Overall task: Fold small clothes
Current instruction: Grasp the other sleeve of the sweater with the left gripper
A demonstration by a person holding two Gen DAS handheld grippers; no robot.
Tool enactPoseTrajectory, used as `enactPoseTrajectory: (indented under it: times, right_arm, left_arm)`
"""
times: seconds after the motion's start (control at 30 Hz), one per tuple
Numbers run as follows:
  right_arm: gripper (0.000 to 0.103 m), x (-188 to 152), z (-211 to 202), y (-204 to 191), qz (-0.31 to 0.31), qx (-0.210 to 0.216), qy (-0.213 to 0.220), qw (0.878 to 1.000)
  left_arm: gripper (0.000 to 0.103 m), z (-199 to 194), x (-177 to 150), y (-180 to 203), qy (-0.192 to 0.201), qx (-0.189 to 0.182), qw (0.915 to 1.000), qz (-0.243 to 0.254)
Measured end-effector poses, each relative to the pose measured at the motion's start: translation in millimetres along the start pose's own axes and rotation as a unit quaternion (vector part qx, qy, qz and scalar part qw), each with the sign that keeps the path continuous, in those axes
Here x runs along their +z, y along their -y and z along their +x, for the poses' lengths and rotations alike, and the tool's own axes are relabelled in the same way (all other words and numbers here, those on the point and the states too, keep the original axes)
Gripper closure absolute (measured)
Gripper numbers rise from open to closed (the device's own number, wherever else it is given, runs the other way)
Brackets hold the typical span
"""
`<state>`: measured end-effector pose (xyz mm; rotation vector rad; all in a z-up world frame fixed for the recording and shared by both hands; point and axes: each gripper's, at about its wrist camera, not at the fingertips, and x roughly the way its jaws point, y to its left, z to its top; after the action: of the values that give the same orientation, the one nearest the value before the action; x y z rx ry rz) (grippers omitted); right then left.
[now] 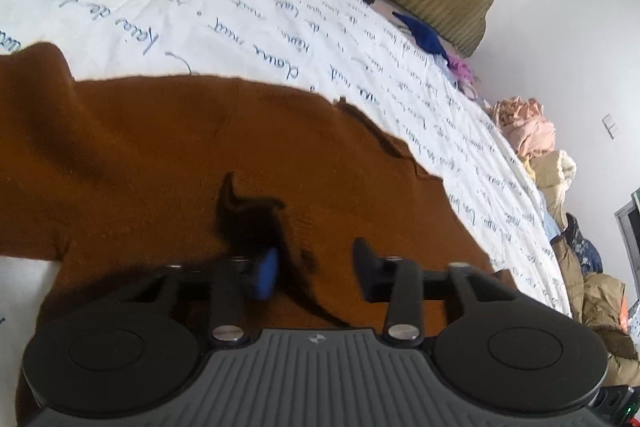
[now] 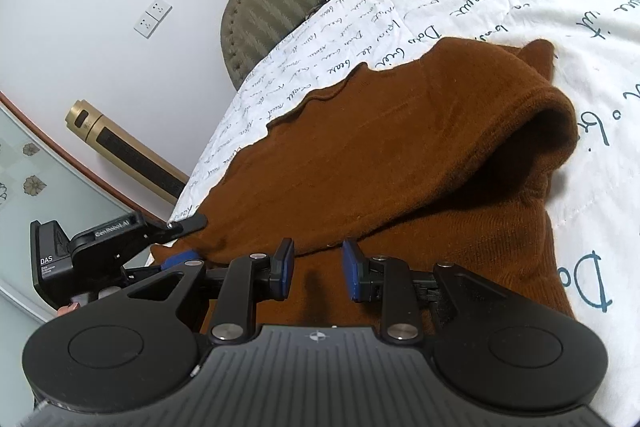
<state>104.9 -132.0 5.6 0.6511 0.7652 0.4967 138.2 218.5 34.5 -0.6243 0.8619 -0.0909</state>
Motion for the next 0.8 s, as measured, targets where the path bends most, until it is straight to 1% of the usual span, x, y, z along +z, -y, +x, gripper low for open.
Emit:
enactPoseTrajectory:
  times: [0.03, 0.07, 0.13, 0.2, 0.27, 0.33, 0.43, 0.5, 0.57, 0.63, 0.7, 0.8]
  right_arm:
    - [0.072, 0.3, 1.3, 0.6, 0.000, -0.001, -0.002, 1.000]
    - [0.072, 0.6, 2.1, 1.1, 0.000, -0.003, -0.002, 1.000]
    - [0.072, 0.9, 2.1, 0.5, 0.001, -0.003, -0.001, 1.000]
    - [0.072, 2.5, -0.1, 0.6, 0.000, -0.002, 0.005, 1.000]
    - [0.071, 5.4, -4.0, 2.7, 0.007, -0.011, 0.013, 1.000]
    - [0.071, 6.2, -8.7, 7.1, 0.023, -0.013, 0.017, 1.000]
    - [0.071, 2.6, -15.7, 18.5, 0.069, -0.007, 0.027, 0.997]
    - [0.071, -0.8, -17.2, 25.1, 0.092, -0.002, 0.033, 0.995]
    - [0.071, -2.4, -18.2, 28.6, 0.108, -0.012, 0.046, 0.993]
    - [0.071, -2.3, -18.1, 29.5, 0.128, -0.019, 0.064, 0.990]
    - [0.071, 0.2, -13.5, 28.2, 0.138, -0.038, 0.075, 0.987]
    - [0.071, 6.4, 3.1, 23.3, 0.146, -0.045, 0.080, 0.985]
  left_arm:
    - [0.085, 2.7, -0.5, -0.8, -0.007, 0.004, 1.0000, -0.004]
    - [0.086, 4.9, -1.3, -2.1, -0.010, 0.007, 0.9999, -0.011]
    - [0.095, 6.7, -3.1, -3.9, -0.006, 0.018, 0.9997, -0.016]
    - [0.097, 6.6, -4.4, -7.2, 0.001, 0.018, 0.9996, -0.023]
    - [0.098, 4.4, -5.7, -11.6, 0.007, 0.012, 0.9994, -0.033]
    - [0.098, -2.0, -8.5, -11.9, 0.027, 0.006, 0.9992, -0.028]
    - [0.098, -11.3, -9.7, -13.3, 0.055, -0.017, 0.9978, -0.033]
    - [0.098, -14.9, -8.1, -15.8, 0.062, -0.019, 0.9973, -0.034]
    - [0.098, -17.7, -7.4, -20.3, 0.067, -0.018, 0.9967, -0.041]
    - [0.098, -24.2, -6.4, -25.4, 0.083, -0.017, 0.9954, -0.044]
    - [0.098, -31.0, -1.9, -30.3, 0.094, -0.015, 0.9945, -0.043]
    - [0.098, -40.7, 3.9, -38.0, 0.108, -0.006, 0.9932, -0.044]
